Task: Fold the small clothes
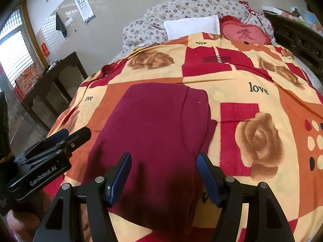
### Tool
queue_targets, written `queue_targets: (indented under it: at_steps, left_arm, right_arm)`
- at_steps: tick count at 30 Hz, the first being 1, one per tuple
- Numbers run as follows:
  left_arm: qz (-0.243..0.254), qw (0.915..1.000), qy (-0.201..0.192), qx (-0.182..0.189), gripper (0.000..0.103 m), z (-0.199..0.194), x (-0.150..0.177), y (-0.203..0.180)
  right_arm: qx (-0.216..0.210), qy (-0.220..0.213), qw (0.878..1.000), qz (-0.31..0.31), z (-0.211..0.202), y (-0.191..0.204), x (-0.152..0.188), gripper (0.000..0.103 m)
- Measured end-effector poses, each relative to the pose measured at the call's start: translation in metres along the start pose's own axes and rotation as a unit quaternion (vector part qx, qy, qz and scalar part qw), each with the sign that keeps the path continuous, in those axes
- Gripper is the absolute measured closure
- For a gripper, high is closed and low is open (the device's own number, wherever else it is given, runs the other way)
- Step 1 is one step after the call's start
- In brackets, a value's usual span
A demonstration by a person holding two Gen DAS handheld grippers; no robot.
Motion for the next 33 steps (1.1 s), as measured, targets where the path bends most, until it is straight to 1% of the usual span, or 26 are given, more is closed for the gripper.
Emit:
queue_targets:
  at_steps: [4, 9, 33]
  left_arm:
    - [0.0, 1.0, -0.005, -0.002, 0.03, -0.0014, -0.0013, 0.0012]
    - [-0.002, 1.0, -0.001, -0.007, 0.03, 0.0004, -0.0012, 0.0028]
    - [0.006, 1.0, -0.004, -0.006, 0.03, 0.0005, -0.0014, -0.0026]
  right_arm:
    - [-0.004, -0.002, 1.0, -0.001, -0.0003, 0.001, -0.0015, 0.038]
    - [-0.007, 0.0, 1.0, -0.006, 0.002, 0.0036, -0.0022, 0.038]
    - [-0.012, 0.005, 1.0, -0.007, 0.0032, 0.0028, -0.0038, 0.038]
Point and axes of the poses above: each gripper's, at about its wrist camera, not at the fingertips, and z roughly the way its jaws point, y to its left, x to its underside, the point moved 2 cm from there along z, roughly the way its jaws point, and after that the axes turned 14 degrees about -z, right-handed, at the moved point
